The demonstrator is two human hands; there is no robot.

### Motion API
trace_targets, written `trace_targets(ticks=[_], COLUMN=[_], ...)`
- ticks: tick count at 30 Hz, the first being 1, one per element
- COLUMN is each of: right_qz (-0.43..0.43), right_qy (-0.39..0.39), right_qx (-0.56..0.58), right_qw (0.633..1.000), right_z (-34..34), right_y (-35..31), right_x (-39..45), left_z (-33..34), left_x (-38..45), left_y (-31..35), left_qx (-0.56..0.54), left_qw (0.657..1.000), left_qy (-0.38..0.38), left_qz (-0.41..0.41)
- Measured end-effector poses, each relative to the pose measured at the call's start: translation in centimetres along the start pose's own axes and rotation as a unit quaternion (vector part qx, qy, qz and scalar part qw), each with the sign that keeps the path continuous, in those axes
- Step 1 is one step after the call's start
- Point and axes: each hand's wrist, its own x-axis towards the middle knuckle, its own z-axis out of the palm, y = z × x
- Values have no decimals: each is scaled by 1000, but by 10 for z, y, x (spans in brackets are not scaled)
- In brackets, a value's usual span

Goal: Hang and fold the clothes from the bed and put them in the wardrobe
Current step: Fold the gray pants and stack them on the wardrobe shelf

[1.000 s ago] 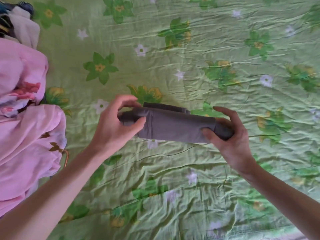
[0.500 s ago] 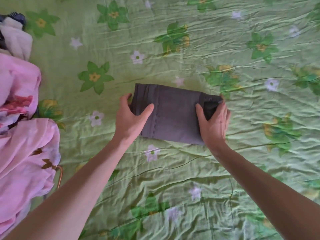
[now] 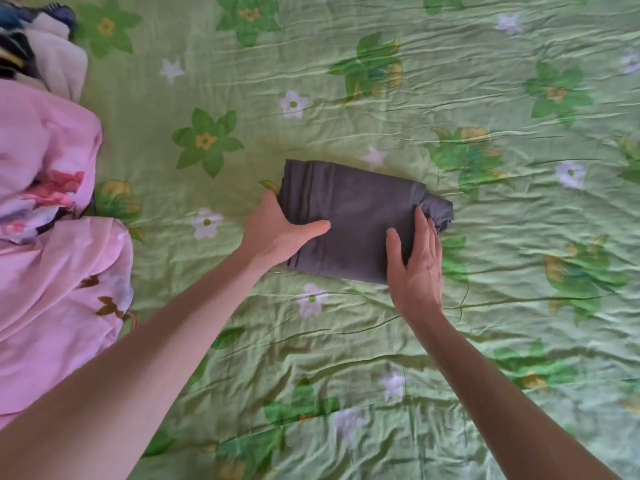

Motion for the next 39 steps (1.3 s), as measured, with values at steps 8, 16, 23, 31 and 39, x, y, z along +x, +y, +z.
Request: trace_targets(ticks=[8, 16, 23, 31, 39], right_qz=[127, 227, 215, 121, 199], right_qy=[77, -23, -153, -219, -291], right_qx=[66, 230, 303, 281, 428], right_qw=[987, 946, 916, 927, 832], right_z=[0, -36, -55, -110, -231], right_y=[-11, -21, -29, -68, -159], right_x=[6, 29, 35, 18, -55], left_z=[1, 11, 15, -18, -93], left_x=[0, -13, -29, -76, -206], left_y=[4, -9, -18, 18, 120], left_qx=[-110, -242, -344, -393, -441], left_qw=[992, 969, 938, 918, 892], left_qy=[-45, -45, -25, -50, -74], left_qz=[-35, -32, -28, 3, 60])
